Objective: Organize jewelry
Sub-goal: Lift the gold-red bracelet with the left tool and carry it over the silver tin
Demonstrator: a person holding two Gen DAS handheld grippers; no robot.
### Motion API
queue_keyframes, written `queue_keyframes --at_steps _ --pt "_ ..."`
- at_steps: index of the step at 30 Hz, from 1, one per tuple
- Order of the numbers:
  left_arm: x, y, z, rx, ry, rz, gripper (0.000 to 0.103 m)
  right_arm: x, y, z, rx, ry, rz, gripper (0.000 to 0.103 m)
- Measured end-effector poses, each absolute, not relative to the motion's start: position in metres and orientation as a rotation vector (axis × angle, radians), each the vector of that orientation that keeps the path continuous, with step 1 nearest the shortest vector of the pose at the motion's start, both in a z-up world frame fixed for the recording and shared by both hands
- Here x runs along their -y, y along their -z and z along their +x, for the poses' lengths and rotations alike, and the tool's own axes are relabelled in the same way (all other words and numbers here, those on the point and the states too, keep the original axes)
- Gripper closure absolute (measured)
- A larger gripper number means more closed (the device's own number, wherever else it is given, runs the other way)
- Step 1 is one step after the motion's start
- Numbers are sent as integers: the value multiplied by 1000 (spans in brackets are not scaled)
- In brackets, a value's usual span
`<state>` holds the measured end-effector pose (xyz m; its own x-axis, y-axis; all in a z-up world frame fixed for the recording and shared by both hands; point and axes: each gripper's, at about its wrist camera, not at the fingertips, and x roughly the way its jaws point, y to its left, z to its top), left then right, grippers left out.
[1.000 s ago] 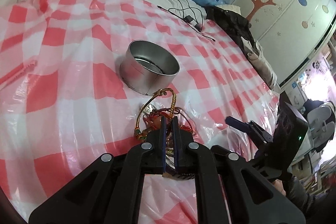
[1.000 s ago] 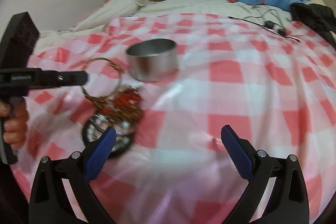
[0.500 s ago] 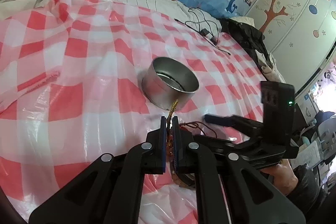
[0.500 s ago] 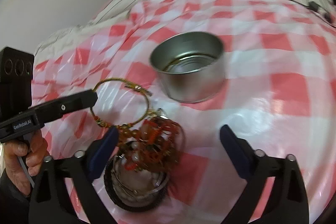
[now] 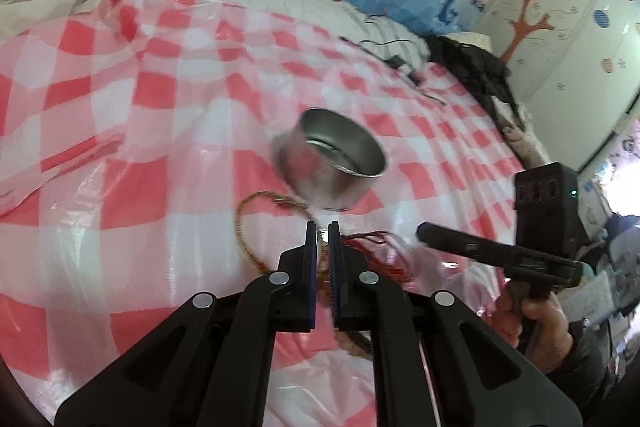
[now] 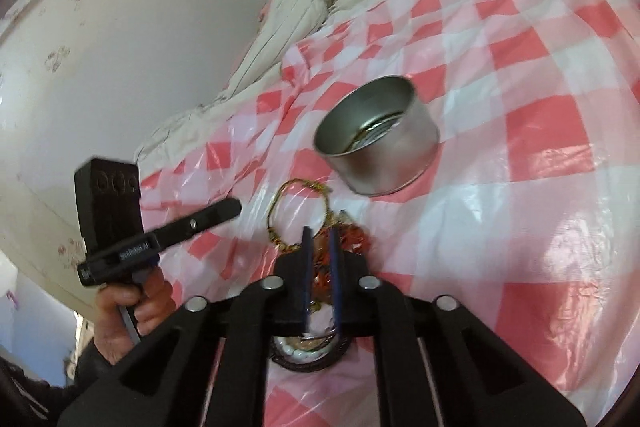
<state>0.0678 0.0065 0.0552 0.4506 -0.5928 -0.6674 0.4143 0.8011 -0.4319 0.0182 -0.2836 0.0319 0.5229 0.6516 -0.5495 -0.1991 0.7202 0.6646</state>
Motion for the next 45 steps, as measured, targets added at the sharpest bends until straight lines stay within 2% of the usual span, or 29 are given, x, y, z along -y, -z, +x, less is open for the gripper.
queue_keyframes --at_steps 1,2,4,5,8,10,11,12,13,21,33,42,45 --pt "-8 -54 69 -910 613 -213 96 282 -35 18 -876 -520 556 18" --pt "-9 -53 70 -912 587 -201 93 276 -39 19 -876 -532 522 18" --pt "-10 -49 74 -916 523 -157 67 265 -38 26 -904 -522 444 18" --pt "-9 -46 76 -918 495 -137 64 255 -37 30 -923 -512 389 19" --pt "3 -34 83 -940 473 -58 62 240 -22 39 -985 -536 332 46" --pt "13 -27 85 -956 460 26 66 235 -15 40 -1001 -543 314 85" --pt "19 -22 85 -967 454 81 74 235 -13 39 -992 -544 319 90" --pt "24 -20 84 -973 452 123 89 238 -14 38 -977 -556 339 96" --pt "26 -21 82 -969 462 131 100 243 -18 36 -952 -572 369 98" --pt "13 -64 64 -829 623 -39 100 274 -44 27 -787 -675 593 98" --pt "32 -97 84 -784 665 -95 101 288 -81 45 -707 -642 570 98" --pt "68 -86 134 -820 678 -97 100 297 -94 81 -698 -619 525 98" --pt "88 -67 156 -898 648 -22 97 293 -91 95 -714 -614 509 98"
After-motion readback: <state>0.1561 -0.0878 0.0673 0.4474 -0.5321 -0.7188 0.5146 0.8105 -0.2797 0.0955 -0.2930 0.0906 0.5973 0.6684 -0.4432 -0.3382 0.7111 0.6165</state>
